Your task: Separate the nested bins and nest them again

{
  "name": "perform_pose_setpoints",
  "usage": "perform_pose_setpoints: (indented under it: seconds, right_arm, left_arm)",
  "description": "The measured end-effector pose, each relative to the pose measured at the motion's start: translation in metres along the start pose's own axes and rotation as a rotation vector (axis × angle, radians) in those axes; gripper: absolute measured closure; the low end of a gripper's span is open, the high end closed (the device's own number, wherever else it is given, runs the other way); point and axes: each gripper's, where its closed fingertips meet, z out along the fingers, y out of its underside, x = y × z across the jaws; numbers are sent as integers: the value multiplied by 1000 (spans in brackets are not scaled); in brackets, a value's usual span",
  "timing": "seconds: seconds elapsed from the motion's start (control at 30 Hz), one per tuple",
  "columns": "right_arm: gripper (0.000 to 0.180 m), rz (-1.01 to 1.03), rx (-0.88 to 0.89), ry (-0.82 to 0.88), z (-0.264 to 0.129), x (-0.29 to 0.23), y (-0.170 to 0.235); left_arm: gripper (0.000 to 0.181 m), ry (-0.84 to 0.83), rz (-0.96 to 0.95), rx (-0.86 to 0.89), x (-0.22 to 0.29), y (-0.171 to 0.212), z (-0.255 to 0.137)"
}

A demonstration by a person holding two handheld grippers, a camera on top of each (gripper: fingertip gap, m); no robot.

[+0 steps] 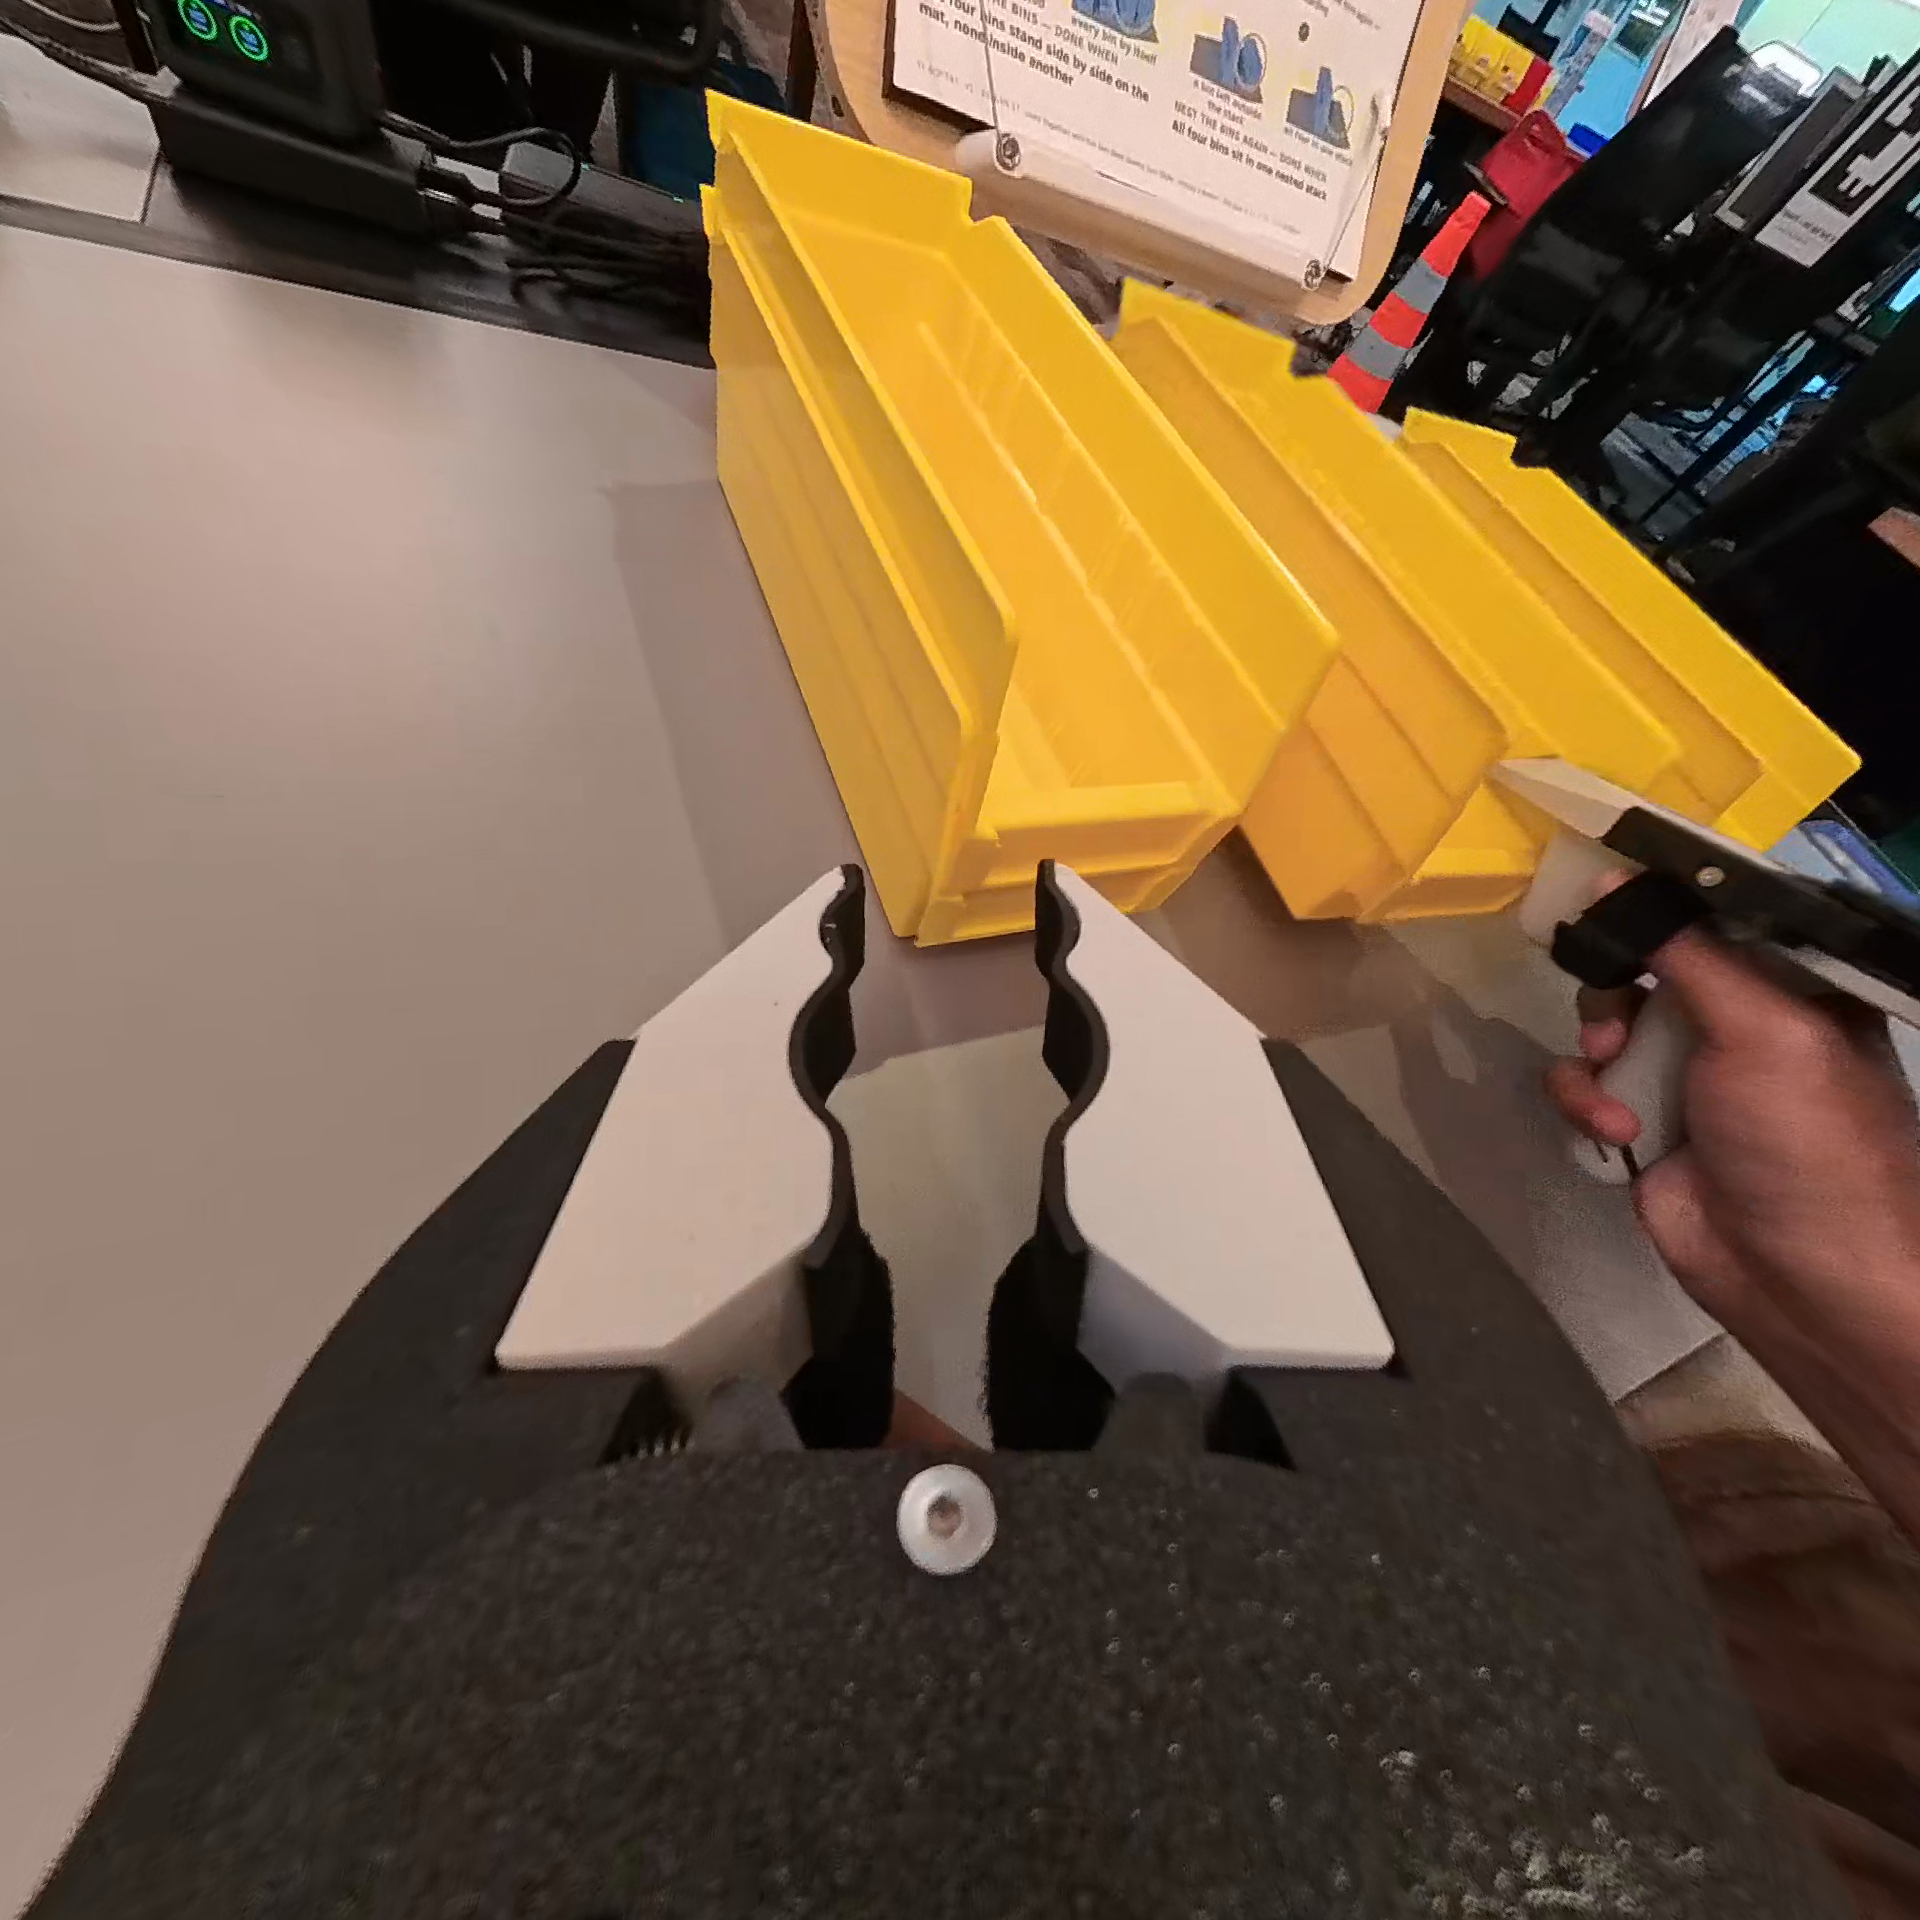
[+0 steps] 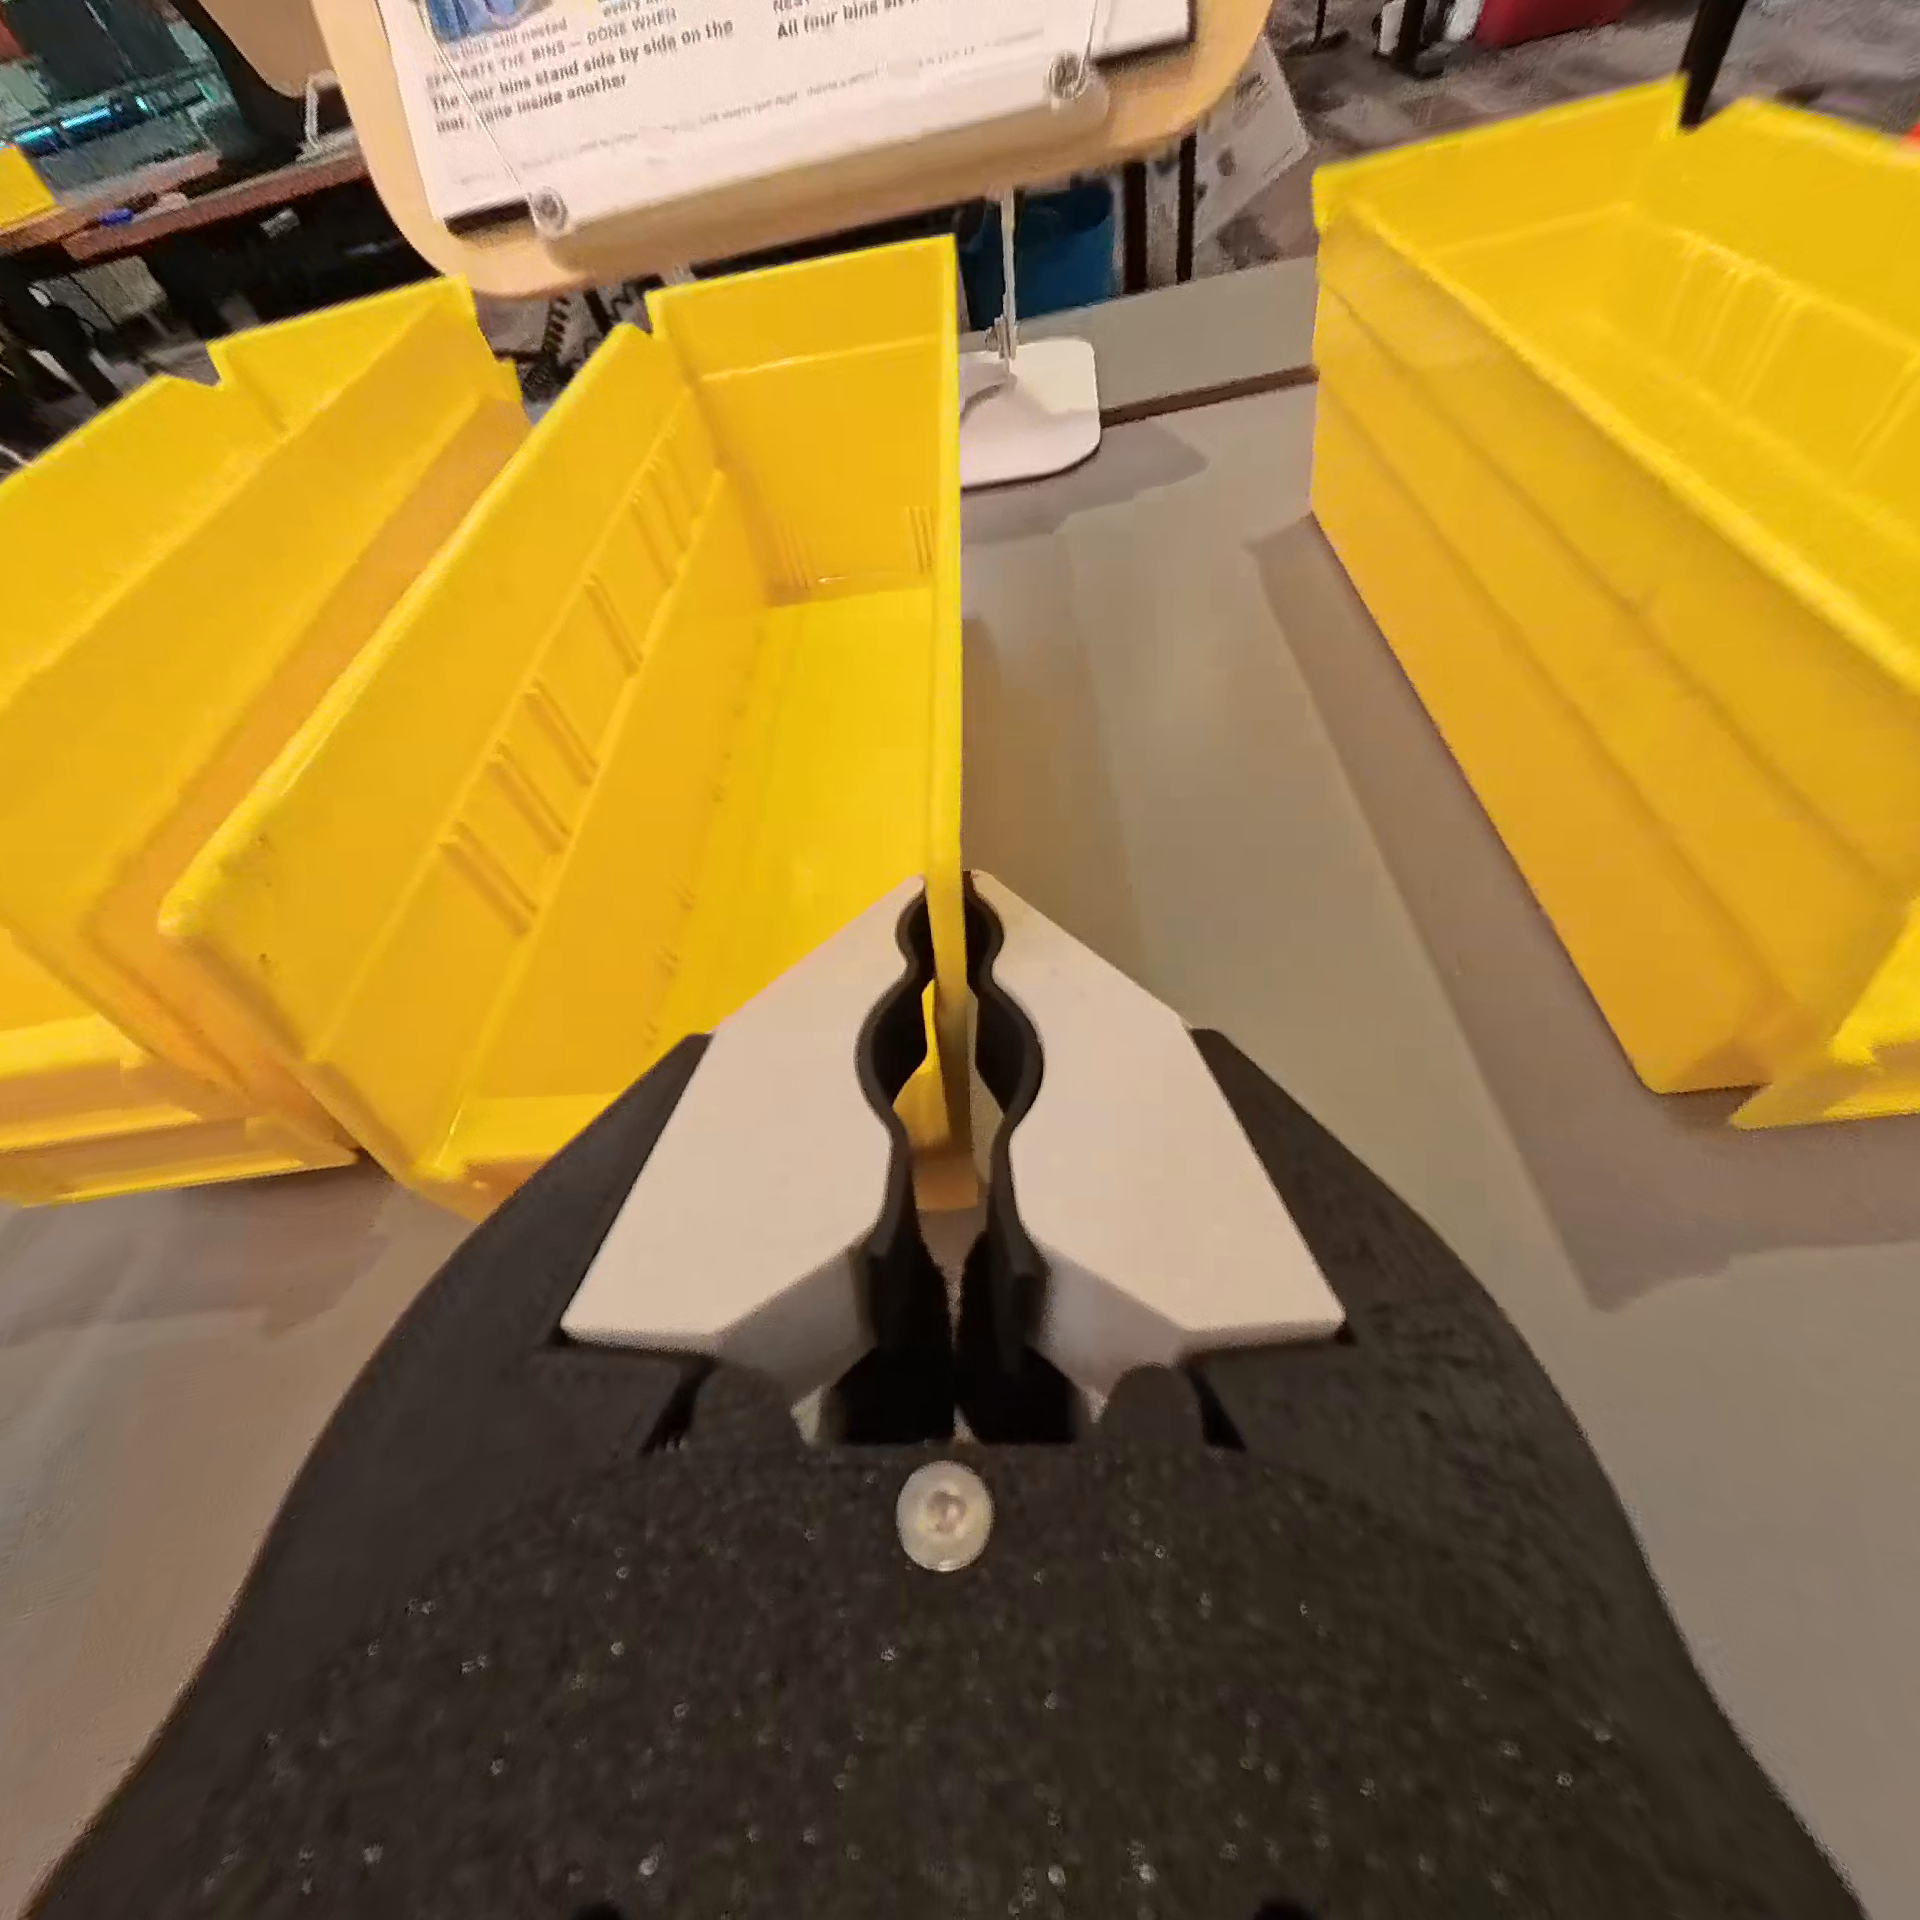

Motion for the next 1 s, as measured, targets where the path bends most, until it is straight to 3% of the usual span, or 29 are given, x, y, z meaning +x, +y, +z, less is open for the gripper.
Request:
perform_pose_setpoints:
  seconds: [0.2, 0.47, 0.7, 1.0]
  right_arm:
    - [179, 7, 81, -37, -32, -25, -53]
    - [179, 14, 129, -160, -45, -114, -107]
    - [179, -13, 106, -148, -17, -160, -98]
    - [179, 5, 50, -119, 3, -168, -70]
  left_arm:
    - [150, -40, 39, -43, -5, 7, 0]
    - [150, -52, 101, -66, 0, 15, -9]
    - [151, -24, 89, -64, 7, 18, -14]
    - [152, -12, 83, -70, 9, 21, -18]
